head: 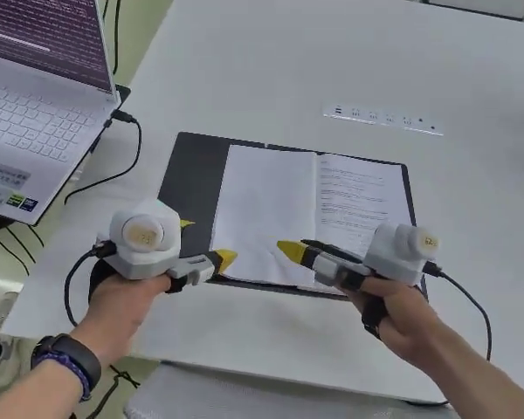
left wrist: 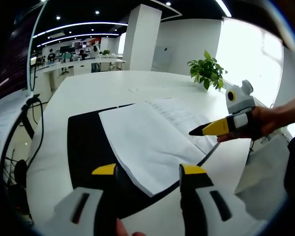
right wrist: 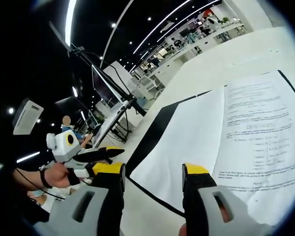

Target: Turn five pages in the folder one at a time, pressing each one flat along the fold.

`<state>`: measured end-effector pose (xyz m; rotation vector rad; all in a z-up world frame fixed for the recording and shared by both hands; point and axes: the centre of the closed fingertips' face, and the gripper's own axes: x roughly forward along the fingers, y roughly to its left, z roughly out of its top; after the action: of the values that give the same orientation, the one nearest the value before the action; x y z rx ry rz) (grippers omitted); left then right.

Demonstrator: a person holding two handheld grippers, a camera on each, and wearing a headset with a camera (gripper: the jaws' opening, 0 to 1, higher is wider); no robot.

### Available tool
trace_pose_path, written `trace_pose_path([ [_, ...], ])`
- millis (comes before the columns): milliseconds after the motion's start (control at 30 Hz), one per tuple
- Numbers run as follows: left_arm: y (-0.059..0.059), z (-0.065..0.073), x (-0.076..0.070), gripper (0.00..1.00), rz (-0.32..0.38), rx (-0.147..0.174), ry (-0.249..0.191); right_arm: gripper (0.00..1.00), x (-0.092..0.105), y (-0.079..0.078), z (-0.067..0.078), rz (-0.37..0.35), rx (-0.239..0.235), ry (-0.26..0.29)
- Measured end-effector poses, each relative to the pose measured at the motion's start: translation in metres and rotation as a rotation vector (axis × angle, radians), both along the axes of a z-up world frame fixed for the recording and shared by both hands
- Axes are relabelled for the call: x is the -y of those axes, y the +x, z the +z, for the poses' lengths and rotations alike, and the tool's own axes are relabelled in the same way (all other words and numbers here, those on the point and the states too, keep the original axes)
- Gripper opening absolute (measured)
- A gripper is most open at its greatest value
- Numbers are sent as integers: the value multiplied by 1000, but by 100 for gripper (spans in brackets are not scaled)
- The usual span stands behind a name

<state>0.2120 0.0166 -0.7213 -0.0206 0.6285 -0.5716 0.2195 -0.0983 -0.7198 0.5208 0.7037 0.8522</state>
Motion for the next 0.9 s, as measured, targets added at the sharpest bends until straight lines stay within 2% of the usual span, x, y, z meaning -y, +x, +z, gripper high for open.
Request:
trace_pose_path([
  [167,6,-6,6,44,-10,-7,9,44,10,1,-2,-17,-6,-7],
  [367,8,-12,11,41,-25,-17,11,43,22,8,-4,-37,-7,-14],
  [500,5,-17,15,37,-20,-41,-11,42,27,13,-6,-48,-12,-16],
  [633,1,-23,18,29,-22,-55,-2,40,30,19,-7,-60,-18,-15],
  [700,-1,-30,18,25,-18,-72,1,39,30,22,-7,-61,-16,-13],
  [767,-4,-35,16,20,7,-108,-8,38,30,24,-7,-59,-15,-13],
  [800,-4,-38,14,19,19,-110,-13,38,29,26,-6,-55,-15,-12],
  [900,-9,-49,9,13,29,-127,26,37,29,31,-6,-55,-15,-8],
])
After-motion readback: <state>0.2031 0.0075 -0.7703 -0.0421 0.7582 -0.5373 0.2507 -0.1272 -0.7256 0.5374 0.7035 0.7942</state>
